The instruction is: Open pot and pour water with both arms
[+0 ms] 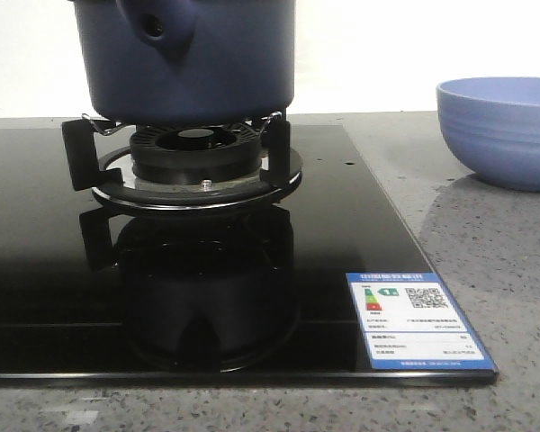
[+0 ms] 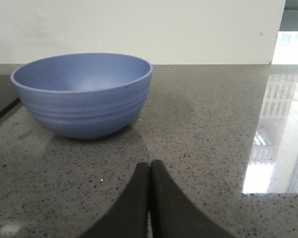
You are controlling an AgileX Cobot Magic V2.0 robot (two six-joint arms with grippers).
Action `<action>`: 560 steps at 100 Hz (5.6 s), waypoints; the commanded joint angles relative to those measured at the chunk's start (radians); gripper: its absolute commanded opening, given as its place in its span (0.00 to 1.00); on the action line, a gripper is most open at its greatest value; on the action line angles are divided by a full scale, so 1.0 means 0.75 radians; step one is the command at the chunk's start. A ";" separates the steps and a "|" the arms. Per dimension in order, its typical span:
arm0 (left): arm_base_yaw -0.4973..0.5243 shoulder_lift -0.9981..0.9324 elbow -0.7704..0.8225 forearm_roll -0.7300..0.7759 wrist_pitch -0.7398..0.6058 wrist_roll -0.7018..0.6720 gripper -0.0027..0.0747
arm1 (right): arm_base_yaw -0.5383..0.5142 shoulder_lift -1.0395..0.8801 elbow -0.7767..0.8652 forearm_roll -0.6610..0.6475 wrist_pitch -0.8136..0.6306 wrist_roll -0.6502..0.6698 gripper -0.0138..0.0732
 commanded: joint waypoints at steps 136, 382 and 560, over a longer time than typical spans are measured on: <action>0.001 -0.034 -0.026 -0.882 -0.183 0.000 0.01 | 0.002 -0.023 -0.044 0.724 -0.136 -0.004 0.09; -0.424 1.998 -1.803 -1.488 0.809 1.686 0.73 | 0.138 0.646 -0.760 0.606 0.386 -0.253 0.65; -0.071 1.803 -1.985 -1.504 1.005 1.724 0.48 | 0.076 1.270 -1.305 0.520 0.675 -0.193 0.65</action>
